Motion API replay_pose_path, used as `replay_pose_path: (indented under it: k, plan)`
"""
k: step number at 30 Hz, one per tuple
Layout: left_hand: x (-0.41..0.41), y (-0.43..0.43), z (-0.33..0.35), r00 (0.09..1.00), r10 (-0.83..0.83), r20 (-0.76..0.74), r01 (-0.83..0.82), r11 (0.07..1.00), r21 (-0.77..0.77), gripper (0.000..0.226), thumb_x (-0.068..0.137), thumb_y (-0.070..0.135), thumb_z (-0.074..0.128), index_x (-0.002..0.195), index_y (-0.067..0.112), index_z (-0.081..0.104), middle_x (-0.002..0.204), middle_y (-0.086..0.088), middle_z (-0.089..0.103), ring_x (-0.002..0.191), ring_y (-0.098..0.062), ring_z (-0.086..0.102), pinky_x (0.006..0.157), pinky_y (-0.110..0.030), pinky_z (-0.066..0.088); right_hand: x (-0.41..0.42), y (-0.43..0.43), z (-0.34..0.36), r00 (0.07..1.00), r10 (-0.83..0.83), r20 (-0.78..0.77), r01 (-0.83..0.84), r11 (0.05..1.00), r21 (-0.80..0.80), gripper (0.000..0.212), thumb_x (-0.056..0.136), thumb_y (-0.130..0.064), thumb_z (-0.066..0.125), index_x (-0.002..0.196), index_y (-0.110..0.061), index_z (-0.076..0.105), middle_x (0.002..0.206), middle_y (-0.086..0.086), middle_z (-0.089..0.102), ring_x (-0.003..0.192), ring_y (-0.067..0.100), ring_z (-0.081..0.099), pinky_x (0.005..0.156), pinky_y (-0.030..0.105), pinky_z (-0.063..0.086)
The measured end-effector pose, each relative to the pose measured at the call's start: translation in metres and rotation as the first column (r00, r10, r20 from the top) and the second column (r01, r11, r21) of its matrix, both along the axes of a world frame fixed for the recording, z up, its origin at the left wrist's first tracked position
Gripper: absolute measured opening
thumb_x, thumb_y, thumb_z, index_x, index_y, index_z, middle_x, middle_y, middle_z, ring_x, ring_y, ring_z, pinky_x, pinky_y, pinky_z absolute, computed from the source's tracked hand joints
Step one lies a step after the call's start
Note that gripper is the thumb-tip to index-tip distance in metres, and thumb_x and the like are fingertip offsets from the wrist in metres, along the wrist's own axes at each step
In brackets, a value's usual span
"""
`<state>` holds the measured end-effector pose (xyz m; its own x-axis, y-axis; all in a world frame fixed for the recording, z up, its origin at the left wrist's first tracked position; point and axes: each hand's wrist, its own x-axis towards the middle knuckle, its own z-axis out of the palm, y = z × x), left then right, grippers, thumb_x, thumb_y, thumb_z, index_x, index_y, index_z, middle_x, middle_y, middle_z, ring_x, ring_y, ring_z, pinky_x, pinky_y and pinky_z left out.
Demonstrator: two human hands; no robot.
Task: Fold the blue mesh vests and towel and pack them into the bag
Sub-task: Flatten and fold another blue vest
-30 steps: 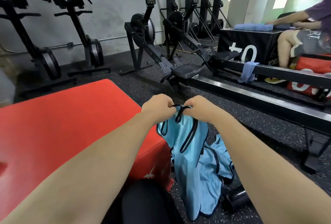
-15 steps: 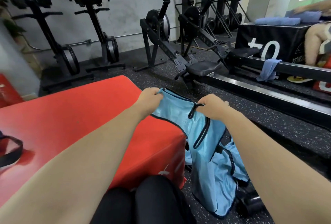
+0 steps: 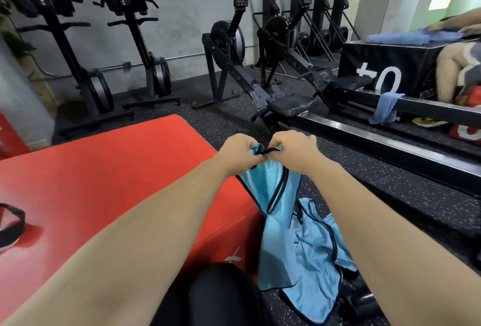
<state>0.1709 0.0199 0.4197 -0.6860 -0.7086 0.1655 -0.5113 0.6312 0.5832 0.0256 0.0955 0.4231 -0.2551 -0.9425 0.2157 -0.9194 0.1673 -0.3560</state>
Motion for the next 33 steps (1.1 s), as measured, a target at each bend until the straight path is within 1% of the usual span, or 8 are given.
replay_pose_path:
  k: [4,7,12,14,21,24,29,33]
  plan:
    - [0.001,-0.005,0.006,0.996,0.086,0.024,-0.083,0.991,-0.108,0.040,0.083,0.017,0.066,0.057,0.013,0.036,0.056,0.000,0.038,0.055,-0.018,0.035,0.051,-0.030,0.027,-0.004,0.003,-0.003,0.964,-0.093,-0.247,0.094,0.996,-0.007,0.016,0.092,-0.012,0.047,0.103,-0.014,0.058,0.109,0.006,0.060,0.104,0.031,0.056,0.079,0.036,0.036]
    - [0.009,-0.013,0.009,0.988,0.140,0.068,-0.131,0.984,-0.122,0.033,0.083,0.017,0.065,0.061,0.011,0.041,0.059,-0.003,0.041,0.059,-0.022,0.040,0.053,-0.029,0.032,-0.011,0.009,-0.005,0.931,-0.216,-0.295,0.240,0.970,0.047,0.009,0.090,-0.005,0.047,0.091,-0.012,0.053,0.109,0.012,0.062,0.101,0.035,0.061,0.076,0.034,0.040]
    - [0.021,-0.025,0.001,0.963,0.231,0.139,-0.210,0.966,-0.150,0.021,0.085,0.017,0.063,0.072,0.005,0.053,0.069,-0.007,0.050,0.068,-0.027,0.049,0.059,-0.033,0.040,-0.024,0.014,-0.009,0.928,-0.297,-0.225,0.327,0.939,0.109,0.014,0.089,-0.006,0.050,0.102,-0.010,0.055,0.111,0.012,0.062,0.100,0.035,0.061,0.077,0.035,0.041]
    - [0.024,-0.030,-0.004,0.946,0.282,0.160,-0.258,0.954,-0.155,0.026,0.086,0.017,0.062,0.067,0.007,0.047,0.068,-0.004,0.047,0.069,-0.027,0.048,0.058,-0.031,0.037,-0.027,0.014,-0.007,0.937,-0.307,-0.165,0.323,0.943,0.083,0.016,0.089,-0.009,0.050,0.103,-0.012,0.056,0.109,0.011,0.062,0.092,0.032,0.058,0.074,0.033,0.040]
    - [0.031,-0.042,-0.020,0.888,0.406,0.215,-0.384,0.913,-0.138,0.030,0.083,0.013,0.056,0.060,0.013,0.036,0.066,-0.004,0.045,0.063,-0.025,0.045,0.048,-0.027,0.027,-0.031,0.019,0.001,0.977,-0.154,-0.148,0.147,0.987,-0.057,0.019,0.083,-0.013,0.053,0.100,-0.022,0.055,0.096,0.002,0.063,0.087,0.027,0.055,0.071,0.032,0.037]
    - [0.033,-0.041,-0.022,0.871,0.433,0.232,-0.413,0.901,-0.132,0.027,0.082,0.011,0.055,0.061,0.013,0.038,0.066,-0.002,0.045,0.063,-0.025,0.047,0.048,-0.026,0.029,-0.032,0.017,-0.001,0.991,-0.127,-0.032,0.123,0.988,-0.096,0.013,0.086,-0.020,0.054,0.096,-0.024,0.062,0.094,-0.003,0.060,0.085,0.022,0.052,0.072,0.031,0.039]
    - [0.025,-0.037,-0.021,0.908,0.346,0.238,-0.322,0.937,-0.134,0.020,0.080,0.018,0.062,0.069,0.012,0.046,0.072,-0.001,0.048,0.072,-0.026,0.049,0.054,-0.029,0.035,-0.034,0.005,-0.003,0.963,-0.011,0.271,0.051,0.989,-0.140,0.013,0.085,-0.015,0.062,0.091,-0.017,0.074,0.093,0.004,0.069,0.086,0.023,0.062,0.074,0.036,0.051]
    - [0.001,-0.019,-0.005,0.991,0.119,0.065,-0.122,0.992,0.044,0.043,0.058,0.037,0.065,0.091,0.010,0.066,0.095,-0.008,0.067,0.087,-0.027,0.060,0.078,-0.039,0.050,-0.028,0.000,0.002,0.969,-0.001,0.245,0.025,0.995,-0.093,0.017,0.081,-0.019,0.067,0.078,-0.003,0.070,0.067,0.010,0.058,0.062,0.025,0.051,0.057,0.032,0.043]
